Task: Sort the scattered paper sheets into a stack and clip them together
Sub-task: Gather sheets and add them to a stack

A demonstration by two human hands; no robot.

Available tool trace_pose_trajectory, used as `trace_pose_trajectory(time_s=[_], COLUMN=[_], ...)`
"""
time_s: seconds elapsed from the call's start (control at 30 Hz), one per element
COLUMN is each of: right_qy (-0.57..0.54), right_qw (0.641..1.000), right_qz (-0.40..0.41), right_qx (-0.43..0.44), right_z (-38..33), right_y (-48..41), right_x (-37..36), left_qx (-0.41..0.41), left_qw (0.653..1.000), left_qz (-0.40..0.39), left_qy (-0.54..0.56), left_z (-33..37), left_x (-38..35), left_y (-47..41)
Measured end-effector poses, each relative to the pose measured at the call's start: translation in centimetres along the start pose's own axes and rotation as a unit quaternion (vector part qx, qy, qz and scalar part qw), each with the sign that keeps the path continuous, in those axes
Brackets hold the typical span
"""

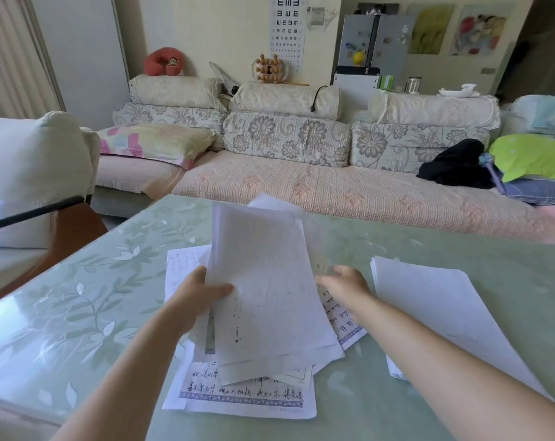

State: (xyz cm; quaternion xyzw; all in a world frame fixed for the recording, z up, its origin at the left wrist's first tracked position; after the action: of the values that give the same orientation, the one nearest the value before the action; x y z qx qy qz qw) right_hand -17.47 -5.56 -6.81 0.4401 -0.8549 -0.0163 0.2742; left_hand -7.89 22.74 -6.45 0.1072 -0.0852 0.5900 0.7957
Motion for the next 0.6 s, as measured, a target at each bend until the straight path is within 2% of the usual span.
trace_pose_trajectory(time_s=[0.1, 0.17, 0.3, 0.37, 0.47, 0.6], right_qy=[-0.092, -0.115, -0.039, -0.032, -0.055, -0.067], right_qw=[0.993, 0.988, 0.992, 0.991, 0.991, 0.995], right_qz=[-0.067, -0.107, -0.116, -0.126, -0.124, -0.072], right_qx=[0.011, -0.001, 0.004, 0.011, 0.006, -0.032], right_z=[-0.8, -1.0, -0.7, -0.3, 0.2, 1.4], right_y=[-1.2, -1.6, -1.9, -2.1, -2.2, -3.3], right_x=[0.0, -0.7, -1.8, -1.9, -1.2, -0.2], left_qx=[0.009, 0.024, 0.06, 0.076, 0.079, 0.054], left_qw=[0.996, 0.989, 0.974, 0.959, 0.969, 0.989], left_qz=[-0.011, -0.028, -0.029, -0.004, 0.046, 0.006], left_qy=[0.085, 0.143, 0.217, 0.274, 0.23, 0.139], left_z=[-0.7, -1.0, -1.3, -1.5, -2.3, -2.9], left_x=[0.0, -0.9, -1.7, -1.2, 0.1, 0.4], left_y=[0.0, 0.2, 0.0, -0.5, -1.4, -1.8])
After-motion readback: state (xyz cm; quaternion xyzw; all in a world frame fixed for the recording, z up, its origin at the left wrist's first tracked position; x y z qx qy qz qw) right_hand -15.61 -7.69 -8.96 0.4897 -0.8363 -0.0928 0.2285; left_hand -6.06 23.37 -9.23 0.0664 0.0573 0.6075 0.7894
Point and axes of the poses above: each hand's wrist, its own y-axis away from the middle knuckle, its own x-axis out of the back of the hand, z = x × y, the point moved 5 cm from there along -y, towards the middle knuckle, and after that the axes turned 7 degrees about -x, right-handed, at the moved point
